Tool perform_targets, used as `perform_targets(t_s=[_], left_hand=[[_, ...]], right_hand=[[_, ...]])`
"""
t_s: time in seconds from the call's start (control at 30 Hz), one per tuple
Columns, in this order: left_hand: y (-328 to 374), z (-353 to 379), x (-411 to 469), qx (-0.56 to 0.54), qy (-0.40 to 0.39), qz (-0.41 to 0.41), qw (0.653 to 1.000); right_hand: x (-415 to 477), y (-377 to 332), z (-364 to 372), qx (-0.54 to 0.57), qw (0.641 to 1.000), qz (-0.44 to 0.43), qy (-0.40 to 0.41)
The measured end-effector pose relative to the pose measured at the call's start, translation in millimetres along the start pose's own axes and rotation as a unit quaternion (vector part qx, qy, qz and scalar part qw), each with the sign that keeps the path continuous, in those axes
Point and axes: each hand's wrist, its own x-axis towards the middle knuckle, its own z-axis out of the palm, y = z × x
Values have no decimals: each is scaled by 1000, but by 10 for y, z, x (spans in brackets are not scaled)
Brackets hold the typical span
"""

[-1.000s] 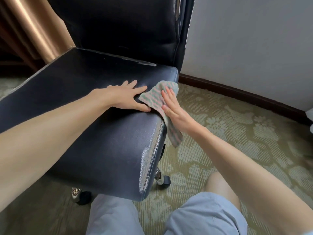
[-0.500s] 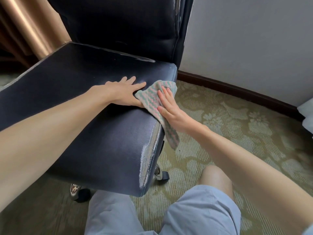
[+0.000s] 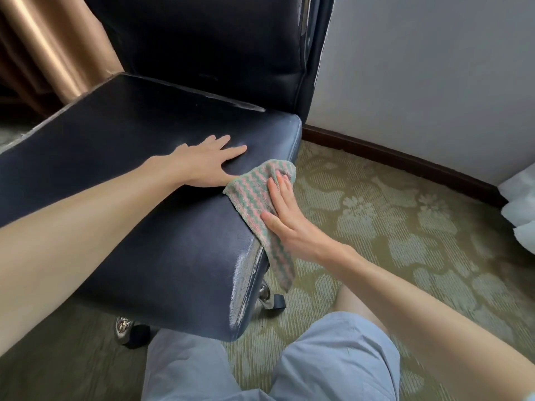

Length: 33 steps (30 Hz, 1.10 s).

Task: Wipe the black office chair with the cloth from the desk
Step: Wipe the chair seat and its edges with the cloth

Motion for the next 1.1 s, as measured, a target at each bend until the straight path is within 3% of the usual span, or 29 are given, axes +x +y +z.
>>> perform_targets(t_s=[0.27,0.5,0.93,1.1], left_hand=[[-178,101,-283,-63,-39,12,997],[-128,139,-142,-80,-28,-8,996],[-67,106,-51,-57,-32,-22,998],[-93,51,-50,-97,-48,-45,993]], right_hand=[[587,66,-347,-22,997,59,50],[692,118,-391,-52,996,57,48],[-27,152,-9,-70,996,-60,22],[269,164,-179,-50,998,-40,29]])
